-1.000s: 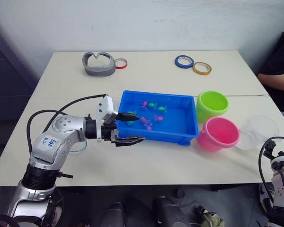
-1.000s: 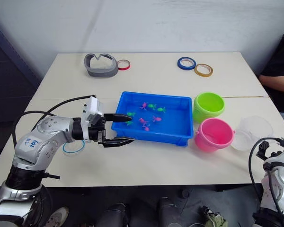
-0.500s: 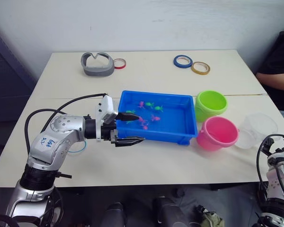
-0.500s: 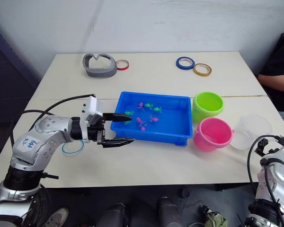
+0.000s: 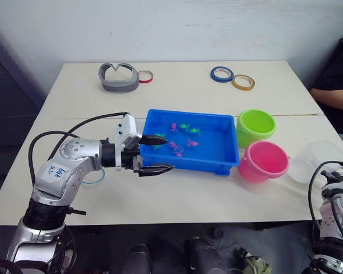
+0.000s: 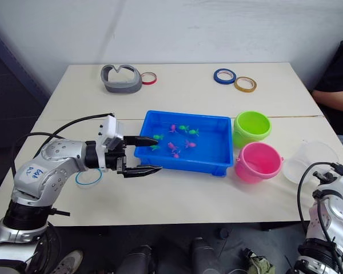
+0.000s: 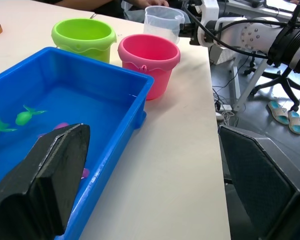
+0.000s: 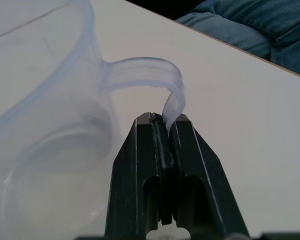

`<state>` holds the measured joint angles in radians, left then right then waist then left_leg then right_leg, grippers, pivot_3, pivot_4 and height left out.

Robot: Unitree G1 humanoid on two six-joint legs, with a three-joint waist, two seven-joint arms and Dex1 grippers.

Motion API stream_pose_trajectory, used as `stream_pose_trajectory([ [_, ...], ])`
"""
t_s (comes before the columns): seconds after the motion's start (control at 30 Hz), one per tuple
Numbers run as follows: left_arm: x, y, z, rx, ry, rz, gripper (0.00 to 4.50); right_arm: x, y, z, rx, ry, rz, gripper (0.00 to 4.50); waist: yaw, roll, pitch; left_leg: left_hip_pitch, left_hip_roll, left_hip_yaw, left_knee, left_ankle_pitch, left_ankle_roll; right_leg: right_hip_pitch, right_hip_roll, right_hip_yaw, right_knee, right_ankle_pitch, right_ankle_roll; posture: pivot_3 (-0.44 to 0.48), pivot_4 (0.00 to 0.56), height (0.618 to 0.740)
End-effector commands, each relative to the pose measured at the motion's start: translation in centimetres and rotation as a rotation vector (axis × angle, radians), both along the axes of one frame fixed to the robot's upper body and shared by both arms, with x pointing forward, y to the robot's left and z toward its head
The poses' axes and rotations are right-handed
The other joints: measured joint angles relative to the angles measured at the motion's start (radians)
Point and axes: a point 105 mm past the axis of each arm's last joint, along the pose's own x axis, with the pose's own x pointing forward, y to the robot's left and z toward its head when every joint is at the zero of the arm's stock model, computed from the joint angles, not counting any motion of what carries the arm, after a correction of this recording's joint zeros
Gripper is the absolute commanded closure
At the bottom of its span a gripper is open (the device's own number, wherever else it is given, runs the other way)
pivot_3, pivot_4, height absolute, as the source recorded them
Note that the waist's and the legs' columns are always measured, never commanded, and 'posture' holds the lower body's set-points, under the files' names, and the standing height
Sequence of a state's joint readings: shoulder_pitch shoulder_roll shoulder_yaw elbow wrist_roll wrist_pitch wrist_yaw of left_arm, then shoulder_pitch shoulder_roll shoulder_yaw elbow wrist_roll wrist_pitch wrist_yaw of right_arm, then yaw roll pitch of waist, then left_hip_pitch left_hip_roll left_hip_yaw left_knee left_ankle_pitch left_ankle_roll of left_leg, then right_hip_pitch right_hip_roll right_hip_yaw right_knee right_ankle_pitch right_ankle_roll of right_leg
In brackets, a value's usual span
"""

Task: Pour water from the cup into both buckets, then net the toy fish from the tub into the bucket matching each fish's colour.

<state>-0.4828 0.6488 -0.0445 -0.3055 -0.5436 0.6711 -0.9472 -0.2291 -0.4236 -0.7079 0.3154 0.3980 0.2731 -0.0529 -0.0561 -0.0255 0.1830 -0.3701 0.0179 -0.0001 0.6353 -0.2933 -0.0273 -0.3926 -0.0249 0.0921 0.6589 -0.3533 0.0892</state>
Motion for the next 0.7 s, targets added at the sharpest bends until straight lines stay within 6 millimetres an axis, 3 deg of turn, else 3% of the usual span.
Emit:
stream_pose_trajectory([
  [0.03,-0.5,0.2,1.0,-0.013,-0.051,-0.005,0.0,-0.6,-0.7,1.6,-0.051,-0.031,-0.013,4.46,0.0,0.0,0.0,0.0,0.0,0.0,0.0,0.0,0.0,0.0,0.0,0.0,0.0,0.0,0.0,0.0,0.15,0.74],
  [0.43,-0.4,0.2,0.6,-0.017,-0.05,-0.005,0.0,-1.3,-0.8,1.9,-0.064,-0.026,-0.013,4.46,0.001,0.0,0.0,0.0,0.0,0.0,0.0,0.0,0.0,0.0,0.0,0.0,0.0,0.0,0.0,0.0,0.15,0.74],
  [0.7,0.8,0.5,0.8,-0.036,-0.069,0.035,0.0,-1.8,-0.6,4.5,-0.114,-0.074,0.039,4.46,0.001,0.001,0.0,0.0,0.0,0.0,0.0,0.0,0.0,0.0,0.0,0.0,0.0,0.0,0.0,0.0,0.15,0.74],
])
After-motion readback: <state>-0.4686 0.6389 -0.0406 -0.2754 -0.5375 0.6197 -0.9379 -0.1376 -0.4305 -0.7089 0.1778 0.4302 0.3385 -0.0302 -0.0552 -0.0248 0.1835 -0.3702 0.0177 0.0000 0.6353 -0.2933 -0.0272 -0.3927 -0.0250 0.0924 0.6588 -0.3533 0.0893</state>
